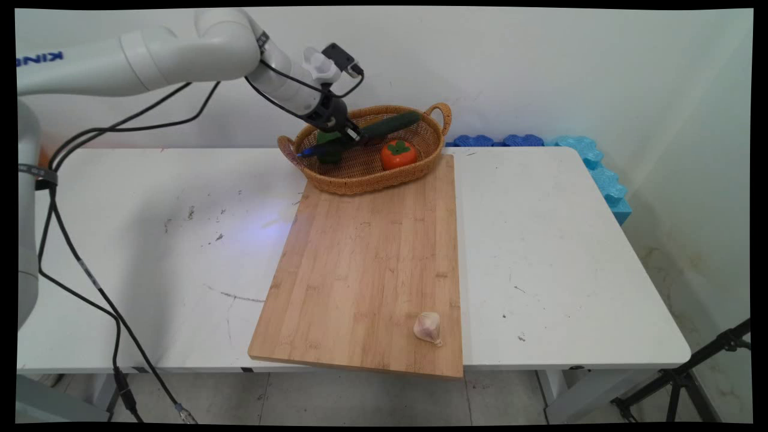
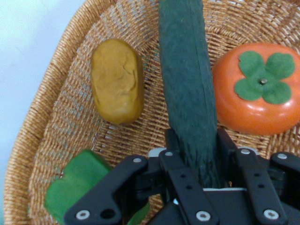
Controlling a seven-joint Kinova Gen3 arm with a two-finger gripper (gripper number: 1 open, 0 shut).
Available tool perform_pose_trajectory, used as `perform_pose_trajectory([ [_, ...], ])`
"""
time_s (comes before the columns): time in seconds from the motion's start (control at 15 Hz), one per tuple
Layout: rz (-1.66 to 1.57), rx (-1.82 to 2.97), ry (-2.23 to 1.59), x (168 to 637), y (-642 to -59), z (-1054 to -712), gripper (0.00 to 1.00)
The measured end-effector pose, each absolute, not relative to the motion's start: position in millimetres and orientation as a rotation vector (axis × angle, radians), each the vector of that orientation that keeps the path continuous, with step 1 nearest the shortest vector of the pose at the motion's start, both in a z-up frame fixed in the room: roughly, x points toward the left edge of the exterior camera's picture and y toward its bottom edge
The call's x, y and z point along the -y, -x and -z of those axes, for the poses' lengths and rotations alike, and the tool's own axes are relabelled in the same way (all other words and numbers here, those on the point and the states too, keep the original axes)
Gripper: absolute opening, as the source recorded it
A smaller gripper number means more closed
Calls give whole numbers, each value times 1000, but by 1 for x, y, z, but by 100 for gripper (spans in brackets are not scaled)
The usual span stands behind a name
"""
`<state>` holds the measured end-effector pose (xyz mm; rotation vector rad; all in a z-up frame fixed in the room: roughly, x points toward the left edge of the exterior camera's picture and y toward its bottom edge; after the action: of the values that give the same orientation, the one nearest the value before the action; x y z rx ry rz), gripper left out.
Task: Place the picked object on the cutting board
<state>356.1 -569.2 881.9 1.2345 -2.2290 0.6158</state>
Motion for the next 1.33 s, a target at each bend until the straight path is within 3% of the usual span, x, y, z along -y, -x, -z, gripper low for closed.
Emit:
perform_pose_trajectory([
  [0.8, -618, 2326, -918, 498, -370, -939, 0],
  [1.33, -571, 2387, -683, 463, -377, -945, 0],
])
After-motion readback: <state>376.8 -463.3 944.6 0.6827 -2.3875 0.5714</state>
